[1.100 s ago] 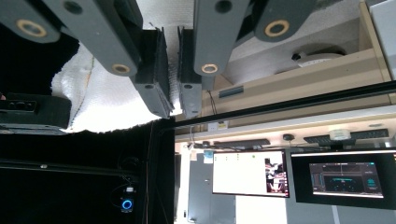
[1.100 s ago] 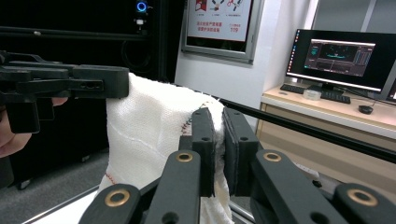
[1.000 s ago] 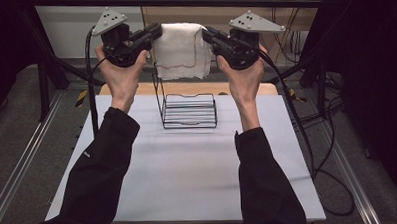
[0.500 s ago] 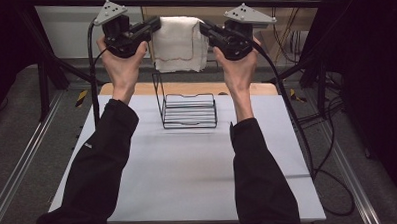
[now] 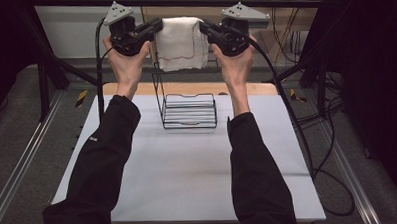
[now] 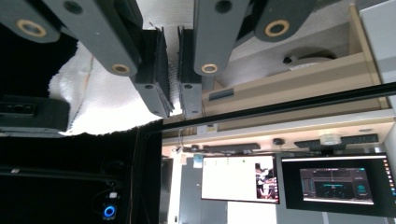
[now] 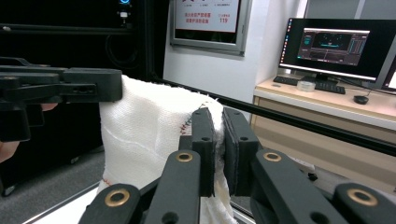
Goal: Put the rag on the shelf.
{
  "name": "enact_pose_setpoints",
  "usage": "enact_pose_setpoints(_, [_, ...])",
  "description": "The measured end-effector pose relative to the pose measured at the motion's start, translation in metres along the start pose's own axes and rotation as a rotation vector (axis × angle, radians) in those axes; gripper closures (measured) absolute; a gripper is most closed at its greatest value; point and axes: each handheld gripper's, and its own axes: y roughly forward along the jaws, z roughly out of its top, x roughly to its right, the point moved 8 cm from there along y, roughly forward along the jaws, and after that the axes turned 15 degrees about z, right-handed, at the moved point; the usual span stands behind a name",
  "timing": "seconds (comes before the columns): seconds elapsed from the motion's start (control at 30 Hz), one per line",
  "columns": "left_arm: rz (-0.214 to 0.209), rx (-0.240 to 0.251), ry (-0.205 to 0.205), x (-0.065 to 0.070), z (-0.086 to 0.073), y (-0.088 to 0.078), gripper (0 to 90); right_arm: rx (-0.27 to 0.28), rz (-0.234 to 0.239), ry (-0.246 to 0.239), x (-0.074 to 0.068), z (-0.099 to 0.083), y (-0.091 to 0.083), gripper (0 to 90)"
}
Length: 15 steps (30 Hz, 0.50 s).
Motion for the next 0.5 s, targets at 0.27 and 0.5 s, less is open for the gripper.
enact_pose_setpoints(0.27, [-0.006, -0.020, 0.012, 0.002, -0.013, 0.005, 83.1, -0.021, -0.004, 0.013, 0.005, -0.014, 0.002, 84.3])
enact_pose_setpoints(0.5, [-0.013, -0.034, 0.019, 0.003, -0.024, 0.007, 83.2, -0.036, -0.003, 0.027, 0.007, -0.027, 0.002, 84.3])
